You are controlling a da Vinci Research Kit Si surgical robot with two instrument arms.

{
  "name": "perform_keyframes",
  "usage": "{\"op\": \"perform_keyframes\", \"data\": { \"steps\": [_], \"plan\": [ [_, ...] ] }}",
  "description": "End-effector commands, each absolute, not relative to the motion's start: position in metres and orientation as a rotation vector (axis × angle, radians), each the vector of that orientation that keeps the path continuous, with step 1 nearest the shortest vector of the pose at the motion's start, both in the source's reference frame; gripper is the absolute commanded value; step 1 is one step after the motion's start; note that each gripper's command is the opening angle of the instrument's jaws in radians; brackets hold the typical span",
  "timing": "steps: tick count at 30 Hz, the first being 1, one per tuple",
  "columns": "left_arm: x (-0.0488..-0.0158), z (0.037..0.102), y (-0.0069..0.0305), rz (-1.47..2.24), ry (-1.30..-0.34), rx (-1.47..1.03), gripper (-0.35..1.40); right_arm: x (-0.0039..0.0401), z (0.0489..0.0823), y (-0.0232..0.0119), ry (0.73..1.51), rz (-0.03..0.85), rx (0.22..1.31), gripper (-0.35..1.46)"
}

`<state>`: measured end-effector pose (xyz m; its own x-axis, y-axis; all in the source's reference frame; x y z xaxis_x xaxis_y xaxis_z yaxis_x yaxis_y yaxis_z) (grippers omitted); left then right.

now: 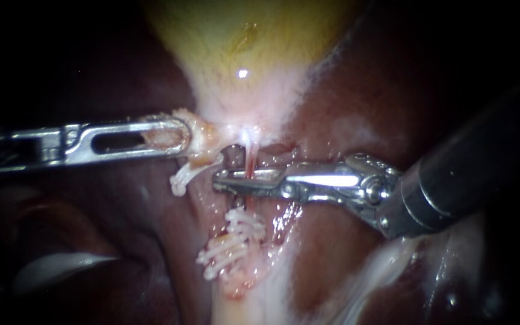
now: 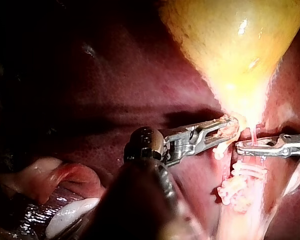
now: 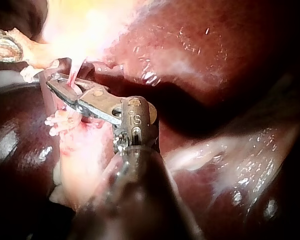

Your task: Going back third clip right tube

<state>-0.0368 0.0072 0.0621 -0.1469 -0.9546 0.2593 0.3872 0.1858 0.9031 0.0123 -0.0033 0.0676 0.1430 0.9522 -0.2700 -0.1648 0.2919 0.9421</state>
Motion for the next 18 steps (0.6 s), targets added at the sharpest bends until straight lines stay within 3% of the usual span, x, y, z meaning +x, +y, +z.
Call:
{"op": "perform_keyframes", "data": {
  "steps": [1,6,9,11,18],
  "plan": [
    [-0.0368,0.0621,0.0072,-1.330,-1.159,0.664,-0.35,0.0123,0.0676,-0.0033,1.112,0.997,0.922,-0.35],
    [-0.0368,0.0621,0.0072,-1.330,-1.159,0.664,-0.35,0.0124,0.0676,-0.0032,1.126,0.957,0.902,-0.33],
    [-0.0368,0.0621,0.0072,-1.330,-1.159,0.664,-0.35,0.0127,0.0676,-0.0032,1.157,0.874,0.837,0.25],
    [-0.0368,0.0621,0.0072,-1.330,-1.159,0.664,-0.35,0.0133,0.0677,-0.0031,1.167,0.848,0.812,0.45],
    [-0.0368,0.0621,0.0071,-1.330,-1.159,0.664,-0.35,0.0142,0.0684,-0.0038,1.193,0.776,0.752,0.50]
  ]
}}
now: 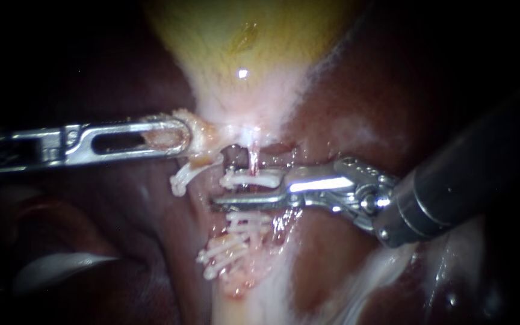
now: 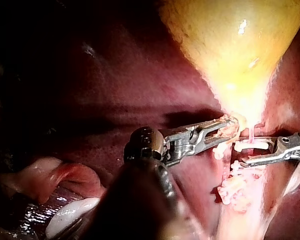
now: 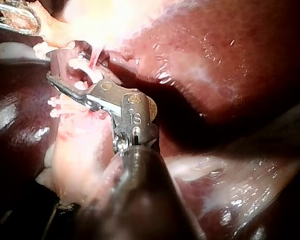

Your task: Going back third clip right tube

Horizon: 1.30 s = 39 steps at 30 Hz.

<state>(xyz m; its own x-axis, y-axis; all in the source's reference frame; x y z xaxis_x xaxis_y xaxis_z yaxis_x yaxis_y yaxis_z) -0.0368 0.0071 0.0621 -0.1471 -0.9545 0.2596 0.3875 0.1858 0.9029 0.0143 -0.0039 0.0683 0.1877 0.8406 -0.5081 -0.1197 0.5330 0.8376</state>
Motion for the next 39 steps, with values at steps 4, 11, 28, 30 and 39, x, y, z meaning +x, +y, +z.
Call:
{"op": "perform_keyframes", "data": {
  "steps": [4,11,28,30,39],
  "plan": [
    [-0.0368,0.0620,0.0071,-1.331,-1.159,0.663,-0.35,0.0140,0.0692,-0.0039,1.204,0.738,0.724,0.50],
    [-0.0369,0.0620,0.0071,-1.331,-1.159,0.663,-0.35,0.0128,0.0702,-0.0038,1.224,0.667,0.643,0.50],
    [-0.0367,0.0619,0.0070,-1.330,-1.159,0.664,-0.35,0.0033,0.0639,-0.0013,1.299,0.311,0.450,0.50],
    [-0.0367,0.0619,0.0070,-1.330,-1.159,0.664,-0.35,0.0022,0.0630,-0.0012,1.304,0.281,0.441,0.50],
    [-0.0368,0.0619,0.0070,-1.330,-1.159,0.664,-0.35,0.0000,0.0609,-0.0012,1.279,0.214,0.437,0.50]
  ]
}}
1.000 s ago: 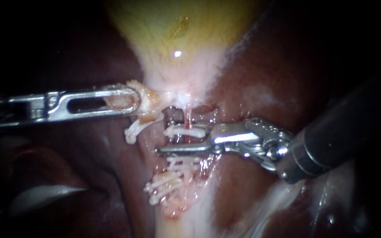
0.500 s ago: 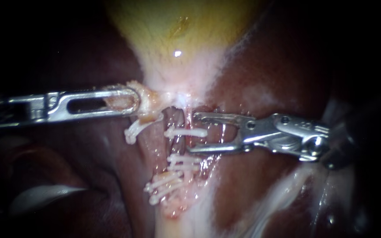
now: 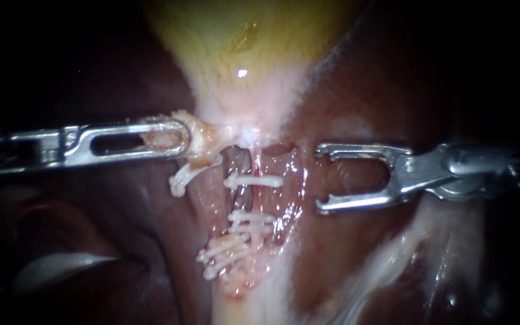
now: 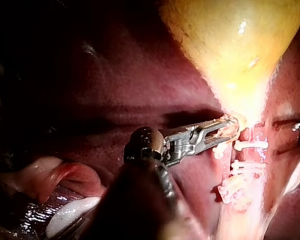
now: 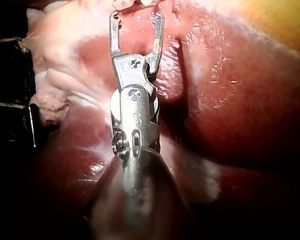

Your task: Going back third clip right tube

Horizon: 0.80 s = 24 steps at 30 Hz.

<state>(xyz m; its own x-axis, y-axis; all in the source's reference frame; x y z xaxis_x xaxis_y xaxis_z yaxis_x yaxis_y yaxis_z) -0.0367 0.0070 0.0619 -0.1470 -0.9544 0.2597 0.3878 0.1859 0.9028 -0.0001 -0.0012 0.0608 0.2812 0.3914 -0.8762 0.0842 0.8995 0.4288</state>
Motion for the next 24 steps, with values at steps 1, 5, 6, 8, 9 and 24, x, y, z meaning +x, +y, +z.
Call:
{"op": "perform_keyframes", "data": {
  "steps": [1,5,6,8,9,24],
  "plan": [
    [-0.0368,0.0620,0.0070,-1.330,-1.159,0.664,-0.35,-0.0001,0.0608,-0.0011,1.279,0.214,0.437,0.50],
    [-0.0372,0.0624,0.0070,-1.330,-1.160,0.661,-0.35,-0.0001,0.0608,-0.0011,1.280,0.213,0.440,0.50],
    [-0.0374,0.0626,0.0069,-1.330,-1.161,0.659,-0.35,-0.0001,0.0608,-0.0012,1.281,0.213,0.440,0.50],
    [-0.0378,0.0630,0.0068,-1.331,-1.162,0.655,-0.35,-0.0001,0.0607,-0.0012,1.281,0.212,0.440,0.50],
    [-0.0382,0.0634,0.0067,-1.331,-1.163,0.652,-0.35,-0.0001,0.0607,-0.0012,1.281,0.212,0.440,0.50],
    [-0.0421,0.0687,0.0064,-1.312,-1.148,0.645,-0.35,0.0001,0.0604,-0.0017,1.281,0.207,0.444,0.50]
  ]
}}
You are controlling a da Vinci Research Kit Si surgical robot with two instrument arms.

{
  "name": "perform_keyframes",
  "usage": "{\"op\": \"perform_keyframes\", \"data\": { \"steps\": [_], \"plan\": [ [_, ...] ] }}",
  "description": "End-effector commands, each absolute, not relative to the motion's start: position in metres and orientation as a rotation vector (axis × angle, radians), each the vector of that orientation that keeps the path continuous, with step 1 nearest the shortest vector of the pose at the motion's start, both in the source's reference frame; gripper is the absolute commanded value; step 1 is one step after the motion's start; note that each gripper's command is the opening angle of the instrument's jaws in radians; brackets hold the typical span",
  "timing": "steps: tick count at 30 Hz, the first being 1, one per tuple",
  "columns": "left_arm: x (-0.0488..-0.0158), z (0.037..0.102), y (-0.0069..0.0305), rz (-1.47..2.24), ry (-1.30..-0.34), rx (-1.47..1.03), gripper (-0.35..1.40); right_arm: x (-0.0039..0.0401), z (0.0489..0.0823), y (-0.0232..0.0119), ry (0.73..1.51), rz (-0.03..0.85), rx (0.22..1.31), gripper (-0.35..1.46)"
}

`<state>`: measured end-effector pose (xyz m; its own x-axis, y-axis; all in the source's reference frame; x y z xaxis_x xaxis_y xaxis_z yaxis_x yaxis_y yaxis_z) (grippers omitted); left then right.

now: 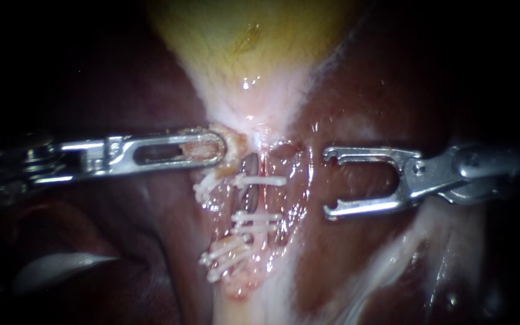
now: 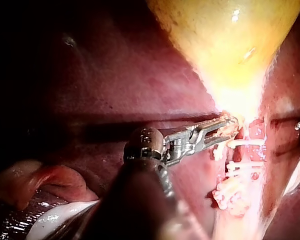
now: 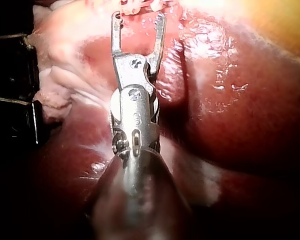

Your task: Going back third clip right tube

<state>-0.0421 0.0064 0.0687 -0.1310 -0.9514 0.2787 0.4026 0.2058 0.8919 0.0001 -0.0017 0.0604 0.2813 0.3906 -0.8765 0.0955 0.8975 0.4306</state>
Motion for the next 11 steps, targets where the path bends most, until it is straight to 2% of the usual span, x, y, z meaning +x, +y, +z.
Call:
{"op": "perform_keyframes", "data": {
  "steps": [1,11],
  "plan": [
    [-0.0423,0.0689,0.0063,-1.311,-1.145,0.643,-0.35,0.0001,0.0603,-0.0017,1.281,0.206,0.445,0.50],
    [-0.0426,0.0690,0.0062,-1.308,-1.143,0.646,-0.35,0.0002,0.0601,-0.0018,1.283,0.205,0.447,0.50]
  ]
}}
